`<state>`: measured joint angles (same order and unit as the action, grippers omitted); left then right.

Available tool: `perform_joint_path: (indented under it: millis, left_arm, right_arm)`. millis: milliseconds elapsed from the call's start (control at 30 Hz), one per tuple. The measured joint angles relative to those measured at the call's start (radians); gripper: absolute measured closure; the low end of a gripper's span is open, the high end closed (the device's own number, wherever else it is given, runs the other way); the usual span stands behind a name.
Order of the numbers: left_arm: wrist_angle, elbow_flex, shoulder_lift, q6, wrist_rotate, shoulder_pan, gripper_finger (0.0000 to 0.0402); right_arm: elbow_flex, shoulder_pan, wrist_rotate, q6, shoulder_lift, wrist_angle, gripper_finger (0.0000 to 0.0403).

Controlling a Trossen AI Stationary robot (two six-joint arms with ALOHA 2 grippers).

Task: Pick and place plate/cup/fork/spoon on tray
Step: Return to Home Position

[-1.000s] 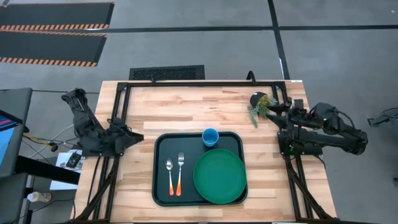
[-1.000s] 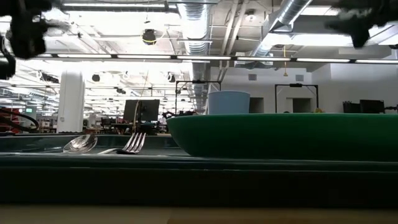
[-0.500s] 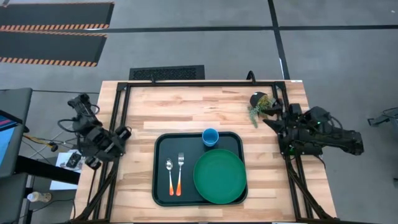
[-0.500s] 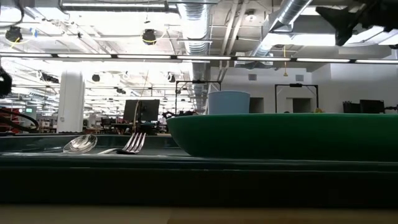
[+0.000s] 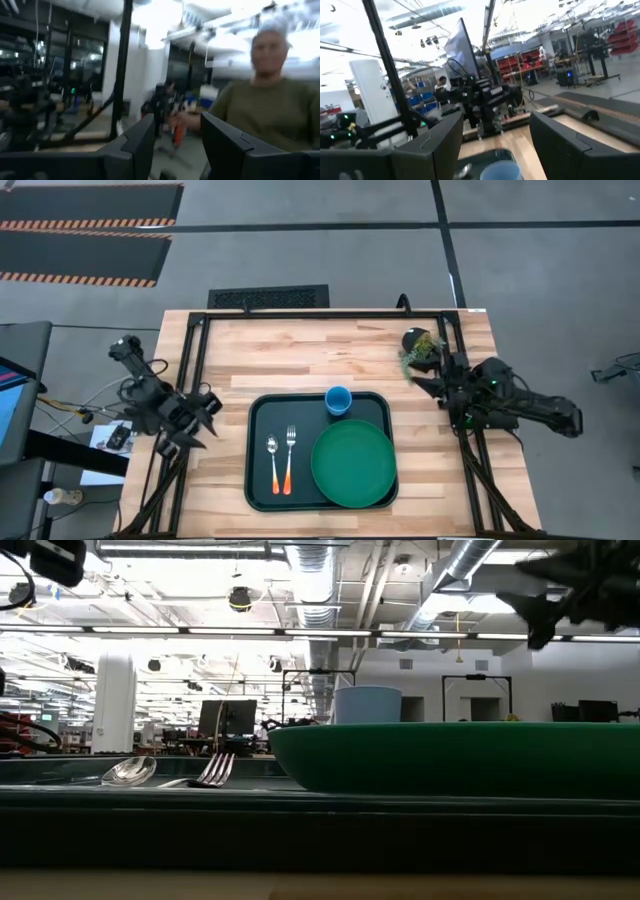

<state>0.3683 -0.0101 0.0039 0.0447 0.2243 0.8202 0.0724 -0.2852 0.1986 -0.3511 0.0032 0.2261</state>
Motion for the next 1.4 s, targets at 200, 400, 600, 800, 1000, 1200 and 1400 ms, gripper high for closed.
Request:
perform_joint_path:
  millis: [200, 400, 600, 800, 1000, 1200, 1400]
  left_arm:
    - [-0.078, 0.0, 0.001, -0.023, -0.009, -0.04, 0.0254]
    - [-0.123, 0.001, 0.001, -0.036, -0.053, -0.071, 0.0254]
    - [-0.162, 0.002, 0.001, -0.141, -0.086, -0.095, 0.0254]
    - [-0.23, 0.003, 0.001, -0.054, -0.062, -0.132, 0.0254]
    - [-0.131, 0.003, 0.001, -0.014, 0.036, -0.138, 0.0254]
    - [0.021, 0.003, 0.001, -0.113, 0.053, -0.138, 0.0254]
    - [-0.097, 0.003, 0.001, -0.118, 0.201, -0.138, 0.0254]
  right_arm:
    - [-0.064, -0.005, 0.03, -0.004, 0.011, -0.015, 0.0148]
    - [-0.065, -0.005, 0.106, 0.077, 0.015, -0.073, 0.0148]
    - [-0.065, 0.0, 0.145, 0.221, 0.033, -0.15, 0.0148]
    - [-0.065, -0.018, 0.102, 0.252, 0.06, -0.163, 0.0148]
    - [-0.066, -0.073, -0.055, 0.259, 0.094, -0.178, 0.0148]
    - [-0.066, -0.071, -0.176, 0.023, 0.133, -0.207, 0.0148]
    - [-0.066, -0.011, -0.342, 0.018, 0.152, -0.189, 0.0148]
